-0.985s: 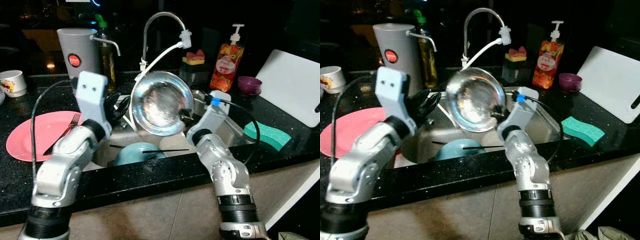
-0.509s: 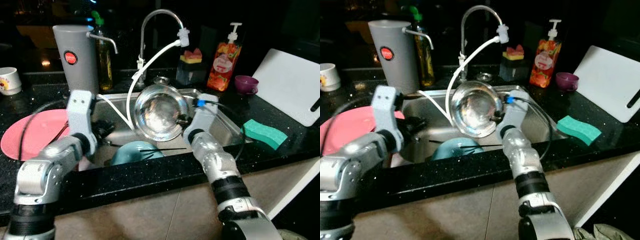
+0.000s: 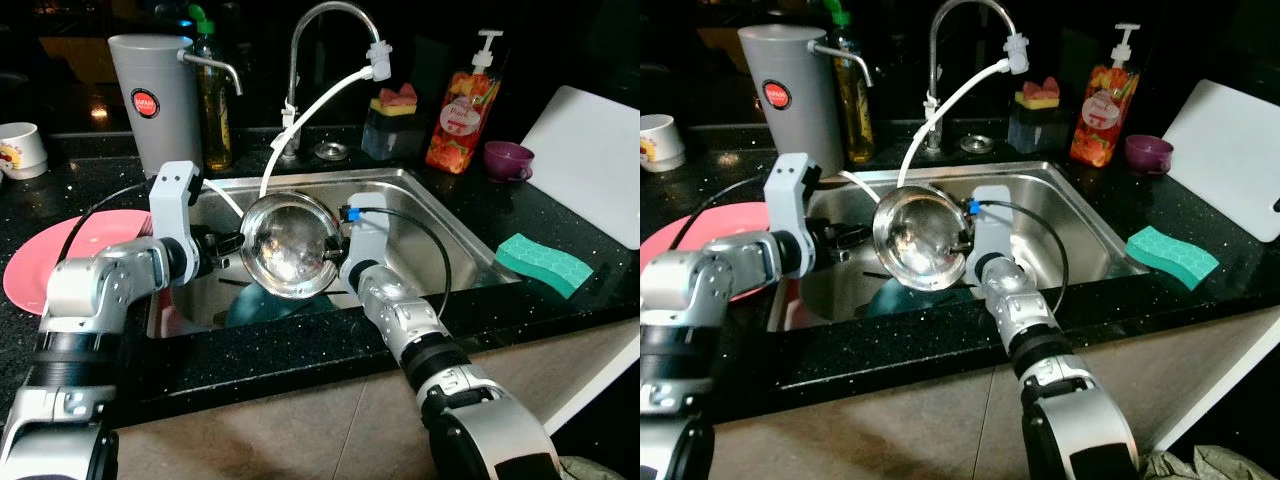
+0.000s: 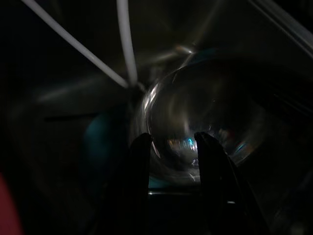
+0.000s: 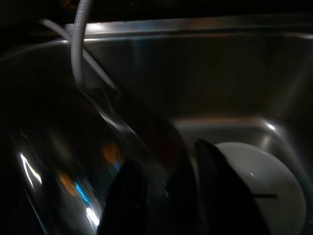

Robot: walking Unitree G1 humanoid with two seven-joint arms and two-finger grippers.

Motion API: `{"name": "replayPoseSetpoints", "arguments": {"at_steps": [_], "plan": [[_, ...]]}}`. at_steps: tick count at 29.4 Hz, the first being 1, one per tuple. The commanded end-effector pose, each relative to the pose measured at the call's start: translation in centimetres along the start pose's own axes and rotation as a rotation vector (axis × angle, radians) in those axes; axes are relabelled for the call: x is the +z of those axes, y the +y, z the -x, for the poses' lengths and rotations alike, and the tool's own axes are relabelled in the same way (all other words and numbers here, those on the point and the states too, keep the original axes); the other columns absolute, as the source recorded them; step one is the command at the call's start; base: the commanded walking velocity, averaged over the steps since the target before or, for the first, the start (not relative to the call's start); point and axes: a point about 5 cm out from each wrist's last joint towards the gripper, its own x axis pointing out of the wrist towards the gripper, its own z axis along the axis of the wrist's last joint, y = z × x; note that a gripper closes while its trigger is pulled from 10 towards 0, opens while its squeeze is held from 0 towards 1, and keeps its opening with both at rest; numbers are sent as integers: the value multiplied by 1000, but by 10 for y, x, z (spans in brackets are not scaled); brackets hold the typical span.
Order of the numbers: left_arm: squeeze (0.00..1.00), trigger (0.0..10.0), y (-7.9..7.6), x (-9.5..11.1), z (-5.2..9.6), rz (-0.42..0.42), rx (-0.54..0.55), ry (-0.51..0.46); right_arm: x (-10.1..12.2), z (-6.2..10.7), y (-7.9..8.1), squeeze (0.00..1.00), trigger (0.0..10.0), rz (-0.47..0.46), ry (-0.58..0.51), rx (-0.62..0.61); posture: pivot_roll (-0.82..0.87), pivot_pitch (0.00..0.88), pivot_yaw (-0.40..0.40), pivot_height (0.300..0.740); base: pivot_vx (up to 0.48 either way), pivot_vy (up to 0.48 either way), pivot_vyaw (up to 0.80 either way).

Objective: Kitchen organization

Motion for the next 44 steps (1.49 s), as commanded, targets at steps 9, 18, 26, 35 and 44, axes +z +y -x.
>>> {"name": "replayPoseSetpoints", "arguments": {"at_steps": [9,18,26,35,44], "plan": [[0,10000,-2,4,-15,-39,-75,82,42,-1,-4,0,10000,-7,-242,-32,118,160,-47,740,0,0,0],[0,10000,1,28,-3,-165,13,-34,106,15,-11,0,10000,-24,-523,-28,120,150,-46,740,0,0,0],[0,10000,6,43,13,-232,316,-195,119,48,-16,0,10000,-2,-662,-43,115,149,-40,740,0,0,0],[0,10000,32,25,34,-266,526,-132,96,87,-40,0,10000,-18,-612,-148,105,152,-39,740,0,0,0],[1000,10000,47,23,33,-253,556,-39,96,100,-51,0,10000,17,-590,-192,96,135,-19,740,0,0,0]]}}
